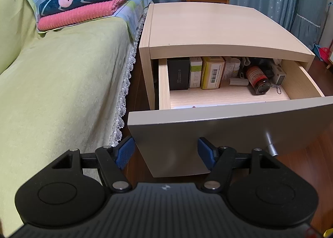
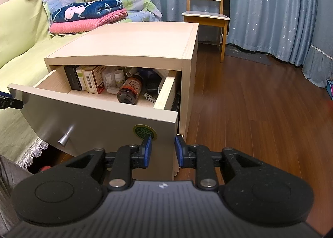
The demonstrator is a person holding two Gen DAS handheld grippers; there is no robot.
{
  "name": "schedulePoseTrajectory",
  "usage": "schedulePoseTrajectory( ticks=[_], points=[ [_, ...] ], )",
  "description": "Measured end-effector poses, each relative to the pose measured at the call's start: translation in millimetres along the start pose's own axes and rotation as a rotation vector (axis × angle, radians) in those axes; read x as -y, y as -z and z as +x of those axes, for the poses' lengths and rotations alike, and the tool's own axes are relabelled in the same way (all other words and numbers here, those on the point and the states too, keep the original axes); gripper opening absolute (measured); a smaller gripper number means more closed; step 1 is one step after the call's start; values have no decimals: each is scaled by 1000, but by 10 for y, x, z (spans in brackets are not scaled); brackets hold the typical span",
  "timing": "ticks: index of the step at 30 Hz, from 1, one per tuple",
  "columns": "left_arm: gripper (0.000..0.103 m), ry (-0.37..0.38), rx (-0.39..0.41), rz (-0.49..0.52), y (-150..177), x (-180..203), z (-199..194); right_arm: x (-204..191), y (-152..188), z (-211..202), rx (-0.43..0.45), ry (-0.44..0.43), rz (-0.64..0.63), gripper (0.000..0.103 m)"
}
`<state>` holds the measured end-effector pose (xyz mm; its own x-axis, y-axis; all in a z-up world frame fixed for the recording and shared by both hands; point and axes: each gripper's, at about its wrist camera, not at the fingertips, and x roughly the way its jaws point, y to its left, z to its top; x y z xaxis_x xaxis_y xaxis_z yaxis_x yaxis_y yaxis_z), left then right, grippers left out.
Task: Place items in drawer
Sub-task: 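Hold the right tool at the drawer front, pausing before pushing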
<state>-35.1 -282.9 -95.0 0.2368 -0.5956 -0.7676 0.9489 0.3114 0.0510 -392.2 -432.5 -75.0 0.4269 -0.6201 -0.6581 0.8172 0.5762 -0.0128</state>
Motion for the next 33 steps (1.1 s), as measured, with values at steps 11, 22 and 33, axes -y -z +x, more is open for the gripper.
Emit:
schedulePoseTrajectory(
  ticks=[11,22,33],
  points=[
    [68,3,5,-6,0,-18,-13,-9,-18,23,5,5,3,22],
    [68,2,8,-10,-20,-22,9,-12,-35,62,8,7,7,22],
    [68,-1,9,-12,-50,-19,36,-5,-42,86,12,8,10,22]
  ],
)
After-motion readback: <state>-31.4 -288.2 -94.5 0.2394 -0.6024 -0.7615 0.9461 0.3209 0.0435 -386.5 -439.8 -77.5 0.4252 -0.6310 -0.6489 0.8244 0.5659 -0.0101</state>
